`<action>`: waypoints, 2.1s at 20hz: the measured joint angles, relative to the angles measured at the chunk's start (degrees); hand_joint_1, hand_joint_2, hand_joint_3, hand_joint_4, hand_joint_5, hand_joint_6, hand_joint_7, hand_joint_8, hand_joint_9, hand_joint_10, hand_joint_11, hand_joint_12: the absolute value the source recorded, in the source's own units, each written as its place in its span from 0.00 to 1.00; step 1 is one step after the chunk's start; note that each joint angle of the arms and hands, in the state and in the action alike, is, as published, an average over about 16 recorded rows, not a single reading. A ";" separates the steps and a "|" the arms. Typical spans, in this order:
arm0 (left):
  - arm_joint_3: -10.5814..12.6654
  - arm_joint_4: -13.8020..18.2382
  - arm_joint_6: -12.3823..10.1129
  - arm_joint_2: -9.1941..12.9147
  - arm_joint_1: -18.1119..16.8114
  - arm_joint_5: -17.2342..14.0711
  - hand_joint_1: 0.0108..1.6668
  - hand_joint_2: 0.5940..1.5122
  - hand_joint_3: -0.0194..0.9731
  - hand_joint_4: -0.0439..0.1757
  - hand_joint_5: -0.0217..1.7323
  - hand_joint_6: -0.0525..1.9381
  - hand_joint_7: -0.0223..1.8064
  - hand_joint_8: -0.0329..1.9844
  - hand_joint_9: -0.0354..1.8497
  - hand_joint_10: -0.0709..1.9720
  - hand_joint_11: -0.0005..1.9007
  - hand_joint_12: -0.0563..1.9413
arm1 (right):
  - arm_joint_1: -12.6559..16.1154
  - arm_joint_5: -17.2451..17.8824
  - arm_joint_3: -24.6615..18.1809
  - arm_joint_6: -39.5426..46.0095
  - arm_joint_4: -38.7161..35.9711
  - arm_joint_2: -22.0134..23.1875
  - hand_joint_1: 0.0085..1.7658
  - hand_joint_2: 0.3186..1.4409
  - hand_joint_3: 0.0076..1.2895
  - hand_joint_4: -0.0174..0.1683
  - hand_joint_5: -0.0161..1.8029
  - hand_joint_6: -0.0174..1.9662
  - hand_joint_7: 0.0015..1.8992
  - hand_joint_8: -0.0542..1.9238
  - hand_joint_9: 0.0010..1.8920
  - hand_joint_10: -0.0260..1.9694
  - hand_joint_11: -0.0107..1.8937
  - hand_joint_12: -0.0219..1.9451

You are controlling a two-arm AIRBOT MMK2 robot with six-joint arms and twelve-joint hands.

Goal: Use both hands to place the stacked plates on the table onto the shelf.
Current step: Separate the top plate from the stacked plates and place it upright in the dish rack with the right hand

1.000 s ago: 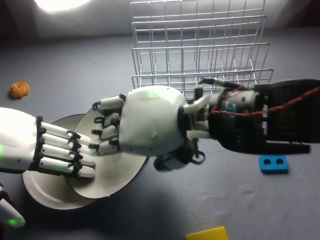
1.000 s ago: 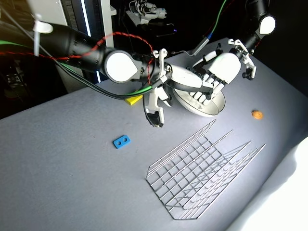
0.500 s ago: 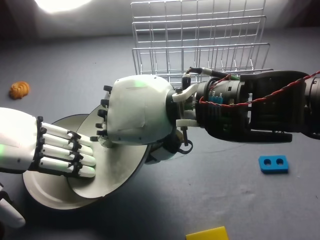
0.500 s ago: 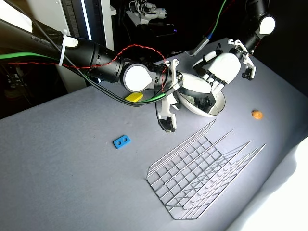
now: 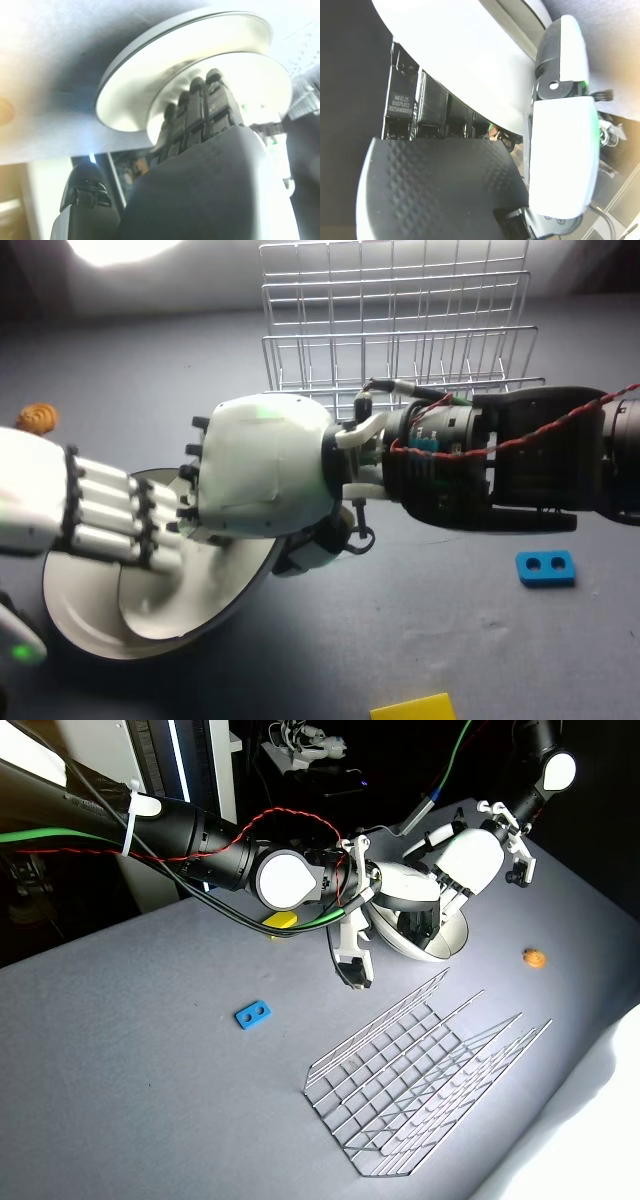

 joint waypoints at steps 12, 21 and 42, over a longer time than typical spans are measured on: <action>1.06 -1.23 -2.02 4.91 -4.87 0.11 0.00 0.60 0.04 0.20 0.02 0.04 0.02 0.01 0.03 0.04 0.01 0.03 | 3.16 -2.69 -5.00 0.38 2.34 2.79 0.70 0.55 0.01 0.08 0.49 0.43 0.55 0.41 0.61 0.44 0.58 0.47; 2.64 -1.49 -3.89 6.26 -6.56 0.27 0.00 0.61 0.04 0.21 0.02 0.04 0.02 0.01 0.03 0.04 0.01 0.02 | 6.03 -4.10 -10.85 0.47 5.78 7.56 0.75 0.55 0.01 0.11 0.49 0.49 0.57 0.43 0.61 0.45 0.57 0.45; 2.98 -0.23 -5.45 5.80 -3.72 2.02 0.00 0.60 0.04 0.21 0.02 0.04 0.02 0.01 0.03 0.04 0.01 0.02 | 15.17 -8.02 -22.89 3.69 11.76 20.04 0.77 0.61 0.01 0.06 0.52 0.47 0.57 0.44 0.58 0.44 0.54 0.44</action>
